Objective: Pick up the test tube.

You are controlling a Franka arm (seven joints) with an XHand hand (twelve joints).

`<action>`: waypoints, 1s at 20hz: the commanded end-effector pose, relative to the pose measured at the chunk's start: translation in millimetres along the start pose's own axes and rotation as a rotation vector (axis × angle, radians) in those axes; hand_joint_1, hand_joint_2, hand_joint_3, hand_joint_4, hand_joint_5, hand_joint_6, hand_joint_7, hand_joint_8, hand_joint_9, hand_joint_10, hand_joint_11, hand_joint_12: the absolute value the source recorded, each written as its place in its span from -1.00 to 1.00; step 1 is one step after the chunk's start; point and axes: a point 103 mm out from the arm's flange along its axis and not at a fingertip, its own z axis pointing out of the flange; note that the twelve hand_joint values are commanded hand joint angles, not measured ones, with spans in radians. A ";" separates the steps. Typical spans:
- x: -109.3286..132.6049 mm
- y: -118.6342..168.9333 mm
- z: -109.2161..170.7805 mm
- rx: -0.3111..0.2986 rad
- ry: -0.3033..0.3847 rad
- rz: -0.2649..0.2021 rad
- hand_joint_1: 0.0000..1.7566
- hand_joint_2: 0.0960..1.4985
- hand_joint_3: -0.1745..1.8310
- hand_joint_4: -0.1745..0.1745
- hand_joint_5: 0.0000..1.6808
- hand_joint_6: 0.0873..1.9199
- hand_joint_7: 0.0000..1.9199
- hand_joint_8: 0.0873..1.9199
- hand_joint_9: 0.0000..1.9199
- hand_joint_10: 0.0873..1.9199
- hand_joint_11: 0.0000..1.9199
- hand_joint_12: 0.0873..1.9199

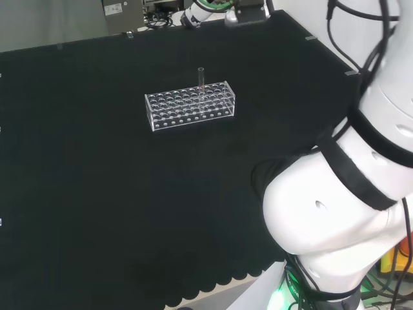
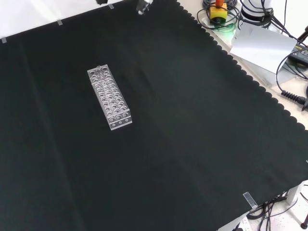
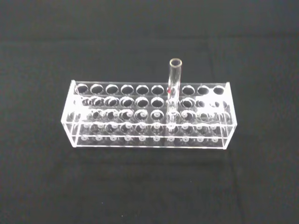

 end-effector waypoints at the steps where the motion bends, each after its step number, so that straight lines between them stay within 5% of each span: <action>1: -7.8 46.4 26.3 0.039 0.006 0.023 -0.45 0.17 -0.55 -0.31 -0.81 -1.00 -0.83 -0.20 -0.94 -0.06 -1.00 0.57; 20: -27.8 124.8 103.2 0.160 -0.046 0.091 -0.31 0.16 -0.52 -0.52 -0.56 -1.00 -0.52 -0.21 -0.59 -0.15 -0.92 0.64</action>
